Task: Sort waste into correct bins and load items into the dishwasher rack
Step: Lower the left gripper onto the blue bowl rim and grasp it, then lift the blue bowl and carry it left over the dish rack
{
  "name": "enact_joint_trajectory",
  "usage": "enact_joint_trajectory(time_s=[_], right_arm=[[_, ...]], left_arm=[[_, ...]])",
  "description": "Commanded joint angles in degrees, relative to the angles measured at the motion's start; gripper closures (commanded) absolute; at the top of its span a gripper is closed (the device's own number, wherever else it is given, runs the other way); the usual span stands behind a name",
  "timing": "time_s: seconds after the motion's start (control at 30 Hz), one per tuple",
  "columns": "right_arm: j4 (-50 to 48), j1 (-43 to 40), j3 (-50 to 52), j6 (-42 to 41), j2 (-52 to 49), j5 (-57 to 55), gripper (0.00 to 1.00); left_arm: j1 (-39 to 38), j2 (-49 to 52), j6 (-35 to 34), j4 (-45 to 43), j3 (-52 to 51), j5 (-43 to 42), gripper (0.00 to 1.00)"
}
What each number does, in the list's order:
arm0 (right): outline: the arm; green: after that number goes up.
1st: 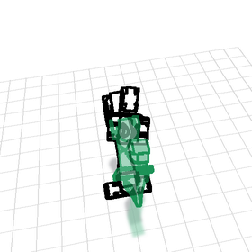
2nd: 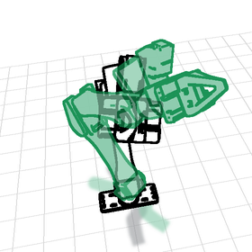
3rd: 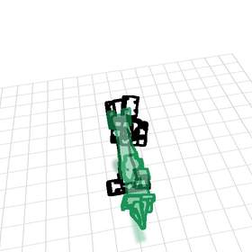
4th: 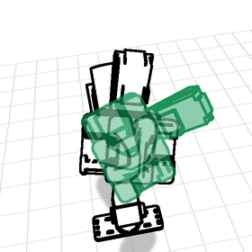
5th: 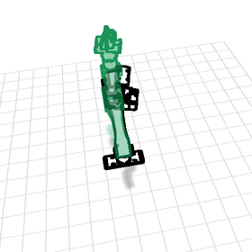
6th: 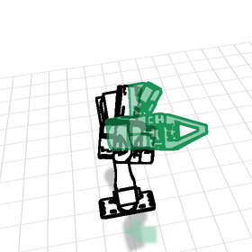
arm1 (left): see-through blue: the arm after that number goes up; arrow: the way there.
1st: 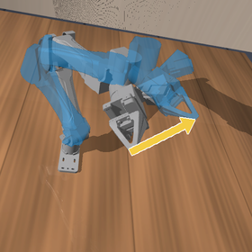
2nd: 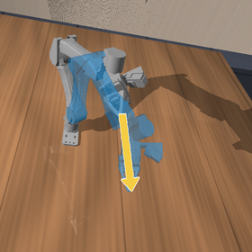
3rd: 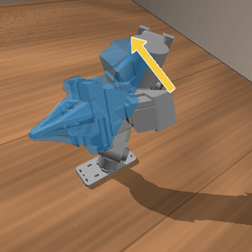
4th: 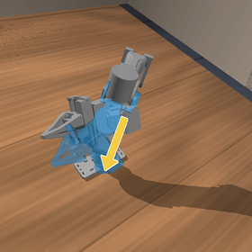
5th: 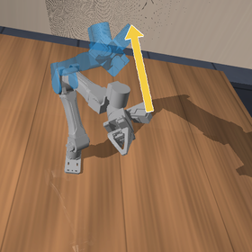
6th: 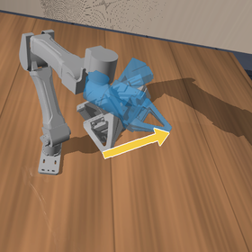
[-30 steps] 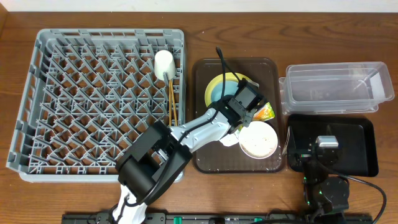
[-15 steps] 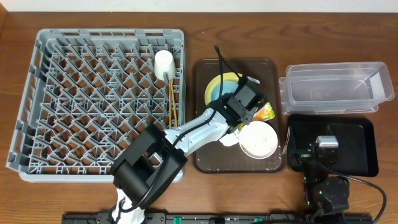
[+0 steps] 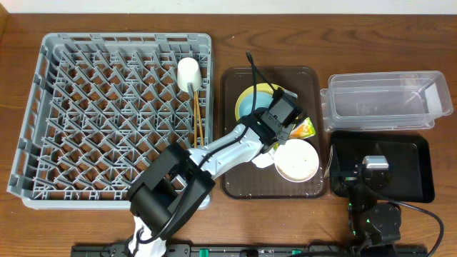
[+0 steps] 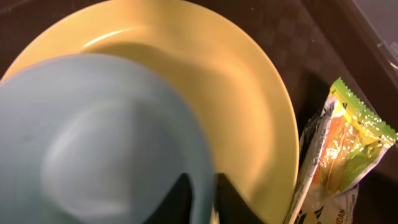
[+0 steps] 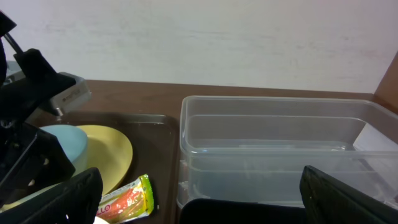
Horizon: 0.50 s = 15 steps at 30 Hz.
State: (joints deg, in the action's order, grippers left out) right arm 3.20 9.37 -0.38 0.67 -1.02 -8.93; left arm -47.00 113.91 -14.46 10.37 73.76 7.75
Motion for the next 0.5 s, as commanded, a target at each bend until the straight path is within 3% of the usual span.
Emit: enact_joint_trajectory(time_s=[0.0,0.2,0.33,0.47], right_arm=[[0.2,-0.4,0.1,0.2,0.1,0.0,0.01],[0.2,-0.4,0.1,0.2,0.1,0.0,0.01],[0.2,-0.4,0.1,0.2,0.1,0.0,0.01],[0.2,-0.4,0.1,0.2,0.1,0.0,0.01]], left_arm=[[-0.1,-1.2,0.5,0.0,-0.3,0.9,0.9],[0.7,-7.6,-1.1,2.3,0.2,-3.0,0.94],[3.7,-16.1,-1.9,3.1,0.2,-14.1,0.94],[11.1,-25.6,-9.0,3.8,0.2,-29.1,0.94]])
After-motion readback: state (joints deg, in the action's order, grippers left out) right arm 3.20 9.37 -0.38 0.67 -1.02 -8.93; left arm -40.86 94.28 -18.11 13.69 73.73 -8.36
